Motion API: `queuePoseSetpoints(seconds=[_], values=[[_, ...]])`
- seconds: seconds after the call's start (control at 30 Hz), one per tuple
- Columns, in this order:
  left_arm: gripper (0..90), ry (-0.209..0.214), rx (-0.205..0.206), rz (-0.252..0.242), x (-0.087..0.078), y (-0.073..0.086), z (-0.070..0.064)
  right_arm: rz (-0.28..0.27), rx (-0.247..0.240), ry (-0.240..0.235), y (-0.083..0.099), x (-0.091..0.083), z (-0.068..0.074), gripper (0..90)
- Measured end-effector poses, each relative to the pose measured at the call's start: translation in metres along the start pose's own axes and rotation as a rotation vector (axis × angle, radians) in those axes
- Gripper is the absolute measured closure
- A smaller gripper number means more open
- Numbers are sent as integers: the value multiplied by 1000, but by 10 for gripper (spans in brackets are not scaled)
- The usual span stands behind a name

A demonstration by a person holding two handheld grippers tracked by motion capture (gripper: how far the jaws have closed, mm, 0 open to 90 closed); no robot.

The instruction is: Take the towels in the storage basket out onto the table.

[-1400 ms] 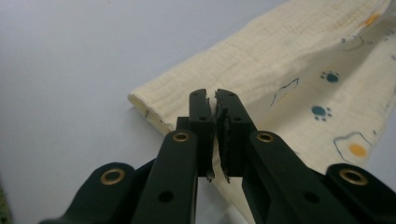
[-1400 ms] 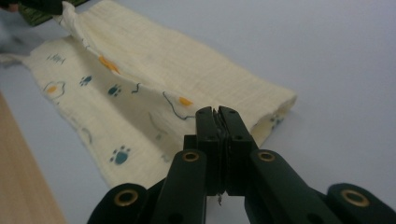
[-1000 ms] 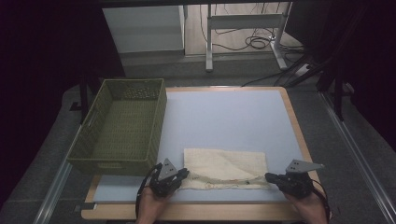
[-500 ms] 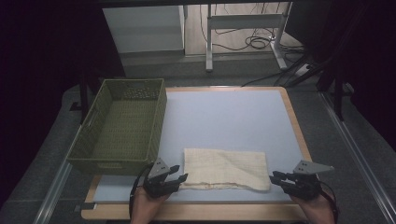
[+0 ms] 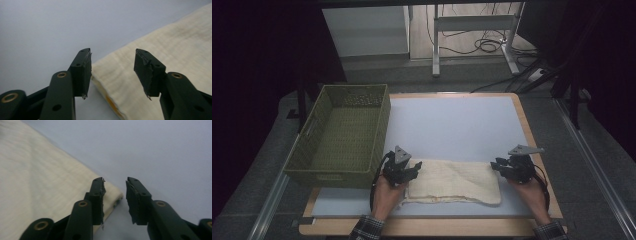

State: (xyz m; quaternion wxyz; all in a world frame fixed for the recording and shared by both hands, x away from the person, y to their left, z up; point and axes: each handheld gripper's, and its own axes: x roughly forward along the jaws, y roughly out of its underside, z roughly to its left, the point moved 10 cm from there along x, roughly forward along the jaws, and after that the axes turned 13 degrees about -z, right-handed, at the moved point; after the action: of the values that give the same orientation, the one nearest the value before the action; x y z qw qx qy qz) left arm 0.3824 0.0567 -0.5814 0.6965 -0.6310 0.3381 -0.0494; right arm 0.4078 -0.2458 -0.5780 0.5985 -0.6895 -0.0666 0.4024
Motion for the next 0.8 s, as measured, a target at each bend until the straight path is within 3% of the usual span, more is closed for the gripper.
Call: queuePoseSetpoints(seconds=[0.07, 0.1, 0.2, 0.3, 0.53, 0.57, 0.63, 0.73, 0.77, 0.8], values=[[477, -7, -9, 0, 2, 0, 3, 15, -3, 7, 1, 4, -2, 648], [444, -15, -16, -6, 4, 0, 6, 50, 5, -2, 6, 13, -1, 741], [444, -16, -13, -6, 6, 0, 7, 55, -7, -21, 7, 15, 5, 858], [445, -15, -17, -13, 9, -3, 9, 61, -52, 11, 2, 15, 1, 867], [492, -17, -6, 9, 24, -4, 13, 49, -50, 66, -17, 26, -34, 866], [503, 7, -21, 23, 30, -2, 11, 50, -50, 65, -17, 28, -36, 865], [513, 11, -20, 33, 32, 1, 11, 56, -37, 60, -15, 32, -38, 862], [541, 7, 18, 87, 37, 12, 10, 49, -32, 53, -14, 32, -37, 858], [559, 22, 15, 75, 37, 13, 9, 51, -32, 54, -13, 32, -37, 858], [643, 53, -4, 75, 36, 13, 7, 51, -33, 53, -13, 32, -37, 858]])
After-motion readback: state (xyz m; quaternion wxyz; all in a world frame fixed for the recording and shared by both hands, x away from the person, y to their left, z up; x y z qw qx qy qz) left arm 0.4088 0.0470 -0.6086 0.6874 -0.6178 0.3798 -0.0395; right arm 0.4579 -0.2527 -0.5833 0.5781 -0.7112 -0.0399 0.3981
